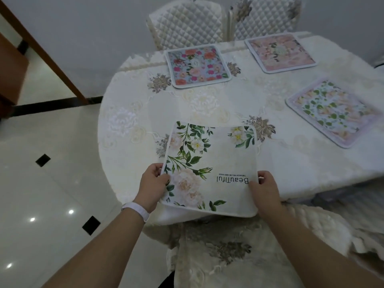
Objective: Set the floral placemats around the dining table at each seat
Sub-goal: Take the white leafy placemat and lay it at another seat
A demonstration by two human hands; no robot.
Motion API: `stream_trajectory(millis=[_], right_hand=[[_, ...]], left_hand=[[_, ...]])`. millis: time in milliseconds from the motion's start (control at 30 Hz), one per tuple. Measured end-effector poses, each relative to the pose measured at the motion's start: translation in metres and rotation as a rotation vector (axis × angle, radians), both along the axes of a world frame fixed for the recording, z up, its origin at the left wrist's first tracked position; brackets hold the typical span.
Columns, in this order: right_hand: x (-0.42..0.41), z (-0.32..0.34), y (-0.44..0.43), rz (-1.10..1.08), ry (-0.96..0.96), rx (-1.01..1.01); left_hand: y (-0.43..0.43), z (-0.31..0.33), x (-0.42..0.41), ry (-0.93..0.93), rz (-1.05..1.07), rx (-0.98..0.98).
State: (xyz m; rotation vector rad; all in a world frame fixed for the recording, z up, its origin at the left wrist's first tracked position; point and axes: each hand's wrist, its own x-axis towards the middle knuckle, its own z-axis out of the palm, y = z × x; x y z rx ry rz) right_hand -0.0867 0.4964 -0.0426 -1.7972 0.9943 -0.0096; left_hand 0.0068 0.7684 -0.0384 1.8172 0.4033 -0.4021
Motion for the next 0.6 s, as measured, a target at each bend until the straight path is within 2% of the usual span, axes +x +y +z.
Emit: stream_trajectory(millis=[433,600], right_hand=[[-0.005,-0.030,0.032,-0.235,0.012,0.057],[-0.002,-0.034,0.064,-0.370,-0.018,0.178]], left_hand=[[0.013,-0.034,-0.020,0.148,0.059,-0.043],[0.006,-0.041,-0.037,0.170,0.279,-0.219]])
